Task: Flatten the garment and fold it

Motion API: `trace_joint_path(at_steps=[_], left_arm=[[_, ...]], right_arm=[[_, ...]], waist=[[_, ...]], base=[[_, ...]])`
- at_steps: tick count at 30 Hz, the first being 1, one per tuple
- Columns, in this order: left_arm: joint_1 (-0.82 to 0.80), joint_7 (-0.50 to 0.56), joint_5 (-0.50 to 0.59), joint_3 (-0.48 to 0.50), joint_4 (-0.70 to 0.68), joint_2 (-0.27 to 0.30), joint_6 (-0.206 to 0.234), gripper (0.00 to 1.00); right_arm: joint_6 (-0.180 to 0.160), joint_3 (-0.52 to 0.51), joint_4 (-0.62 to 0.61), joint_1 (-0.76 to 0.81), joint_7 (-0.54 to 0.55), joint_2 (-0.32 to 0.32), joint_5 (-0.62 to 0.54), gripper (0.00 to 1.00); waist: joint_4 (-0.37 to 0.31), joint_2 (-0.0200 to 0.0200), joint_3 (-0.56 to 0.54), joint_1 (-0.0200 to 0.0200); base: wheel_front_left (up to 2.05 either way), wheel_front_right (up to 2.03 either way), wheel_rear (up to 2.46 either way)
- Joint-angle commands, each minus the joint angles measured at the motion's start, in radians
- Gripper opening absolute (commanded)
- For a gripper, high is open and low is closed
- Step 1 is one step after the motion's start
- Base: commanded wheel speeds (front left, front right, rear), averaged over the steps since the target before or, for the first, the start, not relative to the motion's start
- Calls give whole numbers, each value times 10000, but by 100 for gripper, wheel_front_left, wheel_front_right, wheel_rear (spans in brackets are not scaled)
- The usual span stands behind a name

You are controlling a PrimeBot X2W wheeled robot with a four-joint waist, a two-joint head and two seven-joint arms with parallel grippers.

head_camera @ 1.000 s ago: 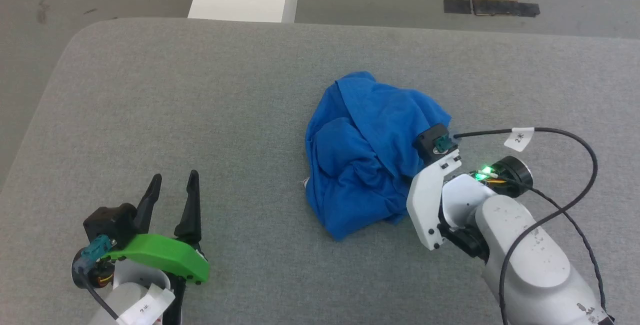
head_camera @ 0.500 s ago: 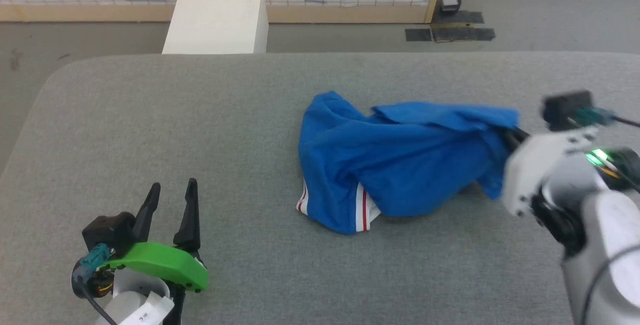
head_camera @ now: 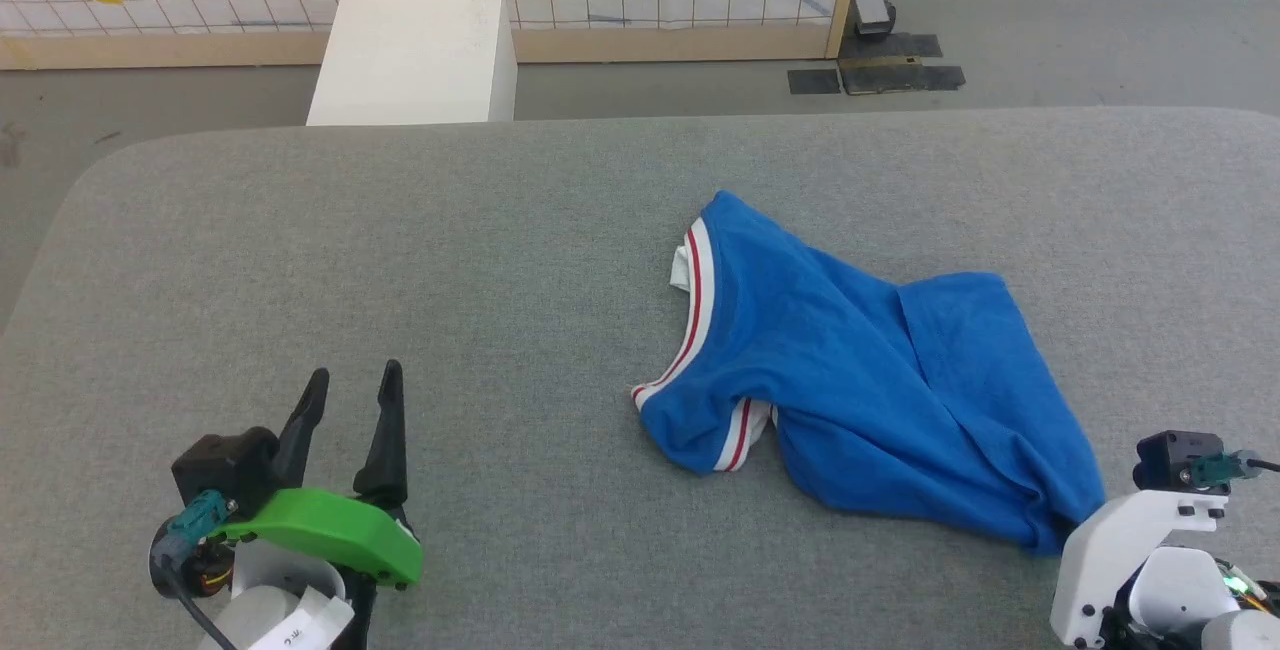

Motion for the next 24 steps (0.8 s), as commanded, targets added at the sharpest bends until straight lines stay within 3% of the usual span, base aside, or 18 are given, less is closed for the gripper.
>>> trace_joint_path(at_steps=[1, 2, 3, 4, 5, 14, 24], left_arm=[[135, 0, 59, -19, 3, -8, -15, 100], [135, 2, 52, -27, 12, -10, -19, 100], [135, 7, 40, -37, 25, -11, -24, 100], [133, 13, 32, -47, 38, -12, -29, 100], [131, 19, 23, -58, 55, -15, -32, 100], [288, 63, -35, -148, 148, -7, -3, 100], [313, 280, -147, -339, 121, -215, 102, 100]], right_arm=[[-13, 25, 26, -17, -165, 34, 48, 0], [-13, 17, 17, -78, -324, 46, 57, 0], [-13, -10, -29, -180, -595, 58, 81, 7], [-13, -4, -66, -251, -787, 63, 81, 93], [-13, -52, -154, -349, -1048, 71, 133, 100], [-13, -835, -1411, -485, -3564, 116, 792, 100], [-13, -1147, -1221, -187, -4369, 120, 1124, 100]], waist=[[-5, 0, 6, 1], [-10, 0, -2, 1], [-17, 0, -14, 1], [-19, 0, -29, 1], [-23, 0, -55, 1], [-32, 0, -462, 1], [-181, 0, -485, 1]], base=[[0, 0, 0], [0, 0, 0], [0, 0, 0], [0, 0, 0], [0, 0, 0], [0, 0, 0], [0, 0, 0]])
